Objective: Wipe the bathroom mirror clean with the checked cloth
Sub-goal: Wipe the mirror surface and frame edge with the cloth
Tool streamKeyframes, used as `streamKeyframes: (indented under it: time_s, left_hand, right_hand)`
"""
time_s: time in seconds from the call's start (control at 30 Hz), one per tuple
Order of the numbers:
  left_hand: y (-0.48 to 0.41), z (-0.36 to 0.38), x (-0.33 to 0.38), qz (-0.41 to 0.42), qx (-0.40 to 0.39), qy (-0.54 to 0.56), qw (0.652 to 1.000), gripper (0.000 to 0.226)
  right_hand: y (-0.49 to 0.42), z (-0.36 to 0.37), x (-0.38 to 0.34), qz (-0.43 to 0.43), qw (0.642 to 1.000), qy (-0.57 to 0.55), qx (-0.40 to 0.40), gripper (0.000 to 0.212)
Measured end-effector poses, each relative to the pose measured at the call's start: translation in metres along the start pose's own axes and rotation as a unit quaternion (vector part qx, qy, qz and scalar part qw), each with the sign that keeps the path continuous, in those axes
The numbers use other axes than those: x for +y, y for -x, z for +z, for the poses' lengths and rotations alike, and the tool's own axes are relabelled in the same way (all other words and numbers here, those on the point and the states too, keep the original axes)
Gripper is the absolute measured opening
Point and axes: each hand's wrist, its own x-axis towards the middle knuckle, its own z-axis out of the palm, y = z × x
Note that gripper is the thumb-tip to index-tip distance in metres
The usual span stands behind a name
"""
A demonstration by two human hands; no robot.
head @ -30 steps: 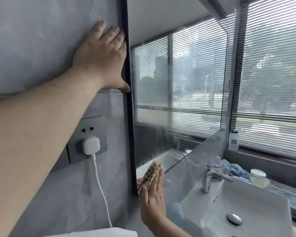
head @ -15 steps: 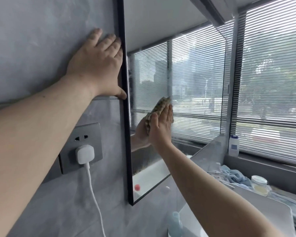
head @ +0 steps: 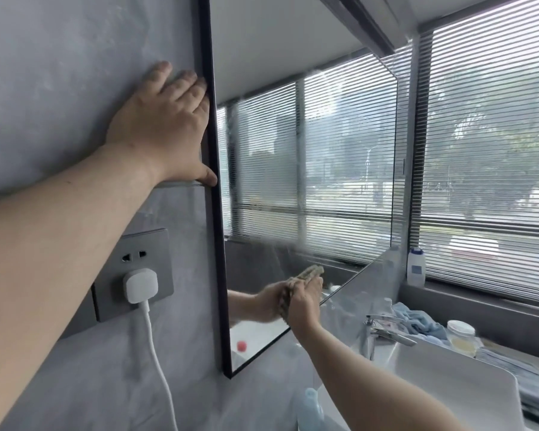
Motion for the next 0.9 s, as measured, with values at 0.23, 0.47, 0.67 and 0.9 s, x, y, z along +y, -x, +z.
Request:
streamKeyframes:
  time_s: [0.23, 0.47, 0.67, 0.9]
  left_hand:
    - [-0.002, 0.0, 0.001, 0.001, -0.005, 0.001, 1.0, 0.135]
    - [-0.004, 0.004, 0.0, -0.002, 0.007, 0.002, 1.0, 0.136]
    - [-0.005, 0.009, -0.001, 0.009, 0.036, 0.017, 0.999, 0.138]
    - [-0.005, 0.01, -0.001, 0.006, 0.045, 0.015, 0.999, 0.136]
  right_hand:
    - [-0.045, -0.008, -0.126, -0.136, 0.99, -0.004, 0.036, 0.066]
    - [-0.078, -0.008, -0.062, -0.114, 0.992, -0.031, 0.051, 0.064]
    - [-0.057, 0.006, 0.052, 0.038, 0.994, -0.078, 0.069, 0.061]
    - [-0.127, 0.003, 0.076, 0.113, 0.982, -0.13, 0.083, 0.083]
